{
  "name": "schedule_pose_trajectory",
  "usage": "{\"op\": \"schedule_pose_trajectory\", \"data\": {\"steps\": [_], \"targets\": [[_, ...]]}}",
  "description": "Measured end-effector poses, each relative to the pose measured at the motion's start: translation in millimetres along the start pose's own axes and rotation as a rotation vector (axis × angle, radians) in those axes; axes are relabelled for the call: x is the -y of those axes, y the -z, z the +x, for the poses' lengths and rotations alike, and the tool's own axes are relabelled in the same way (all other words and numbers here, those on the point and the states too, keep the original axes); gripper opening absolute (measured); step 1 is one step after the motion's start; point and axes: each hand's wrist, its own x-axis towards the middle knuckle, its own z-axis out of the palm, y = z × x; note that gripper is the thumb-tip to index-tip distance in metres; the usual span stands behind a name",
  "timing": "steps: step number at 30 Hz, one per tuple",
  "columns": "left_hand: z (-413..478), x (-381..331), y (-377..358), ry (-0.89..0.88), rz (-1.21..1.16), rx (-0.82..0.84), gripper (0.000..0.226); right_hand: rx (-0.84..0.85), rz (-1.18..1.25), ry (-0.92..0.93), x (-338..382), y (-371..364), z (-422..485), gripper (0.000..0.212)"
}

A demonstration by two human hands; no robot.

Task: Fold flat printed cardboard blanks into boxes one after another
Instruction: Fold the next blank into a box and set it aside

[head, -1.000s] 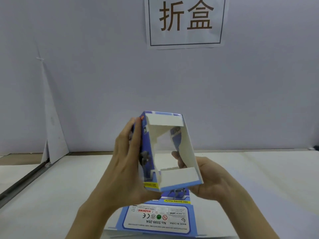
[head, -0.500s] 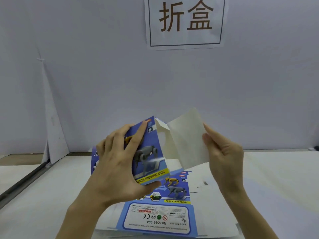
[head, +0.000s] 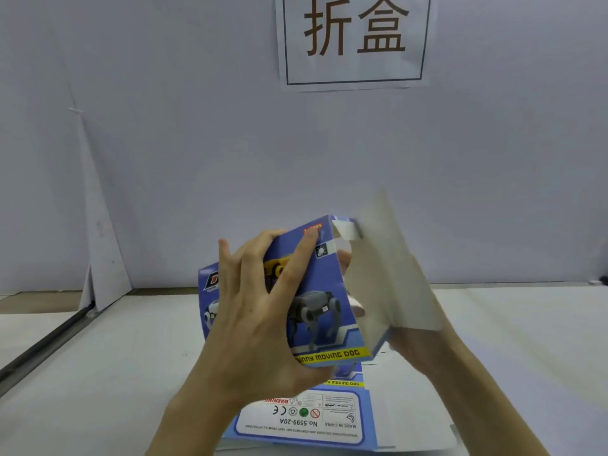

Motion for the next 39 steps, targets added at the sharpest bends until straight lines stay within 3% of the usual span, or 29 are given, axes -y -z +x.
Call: {"op": "schedule_pose_trajectory", "data": {"steps": [2,4,6,10,13,15,18,21,26,36,39], "targets": [[0.9,2.3,2.9,-0.011,0.073,0.006,0.117,0.044,-0.008,0.089,9.7,5.2,-4.8,0.052],[1.7,4.4,4.5,-0.02,0.132,0.02,0.115,0.12,-0.04,0.058,20.8,7.3,-5.1,0.072],[2.1,4.0,3.6,-0.025,0.149,0.029,0.114,0.146,-0.129,0.038,25.2,7.5,-4.1,0.078],[2.3,3.3,2.5,-0.024,0.156,0.021,0.116,0.145,-0.158,0.04,21.8,3.6,-6.9,0.033],[3.5,6.2,6.8,-0.024,0.176,-0.005,0.117,-0.076,-0.078,0.049,15.4,6.3,-5.5,0.013],[4.8,7.4,8.5,-0.048,0.211,-0.014,0.115,-0.212,-0.102,0.056,13.0,7.9,-3.5,0.016],[4.5,6.6,6.3,-0.047,0.235,-0.009,0.113,-0.072,-0.242,0.138,12.2,0.7,-5.5,0.019],[3.4,4.6,2.5,-0.022,0.225,0.012,0.113,-0.014,-0.393,0.202,5.5,-13.0,-6.4,0.037],[4.0,1.6,0.8,-0.026,0.237,-0.013,0.11,-0.017,-0.383,0.288,-2.7,-24.3,-3.8,0.043],[0.1,-7.6,-6.8,-0.048,0.223,0.022,0.107,-0.096,-0.287,0.206,-2.0,-27.7,-6.4,0.041],[0.3,-4.4,-5.9,-0.018,0.22,0.03,0.111,0.038,-0.241,0.163,0.1,-22.1,-7.7,0.048]]}}
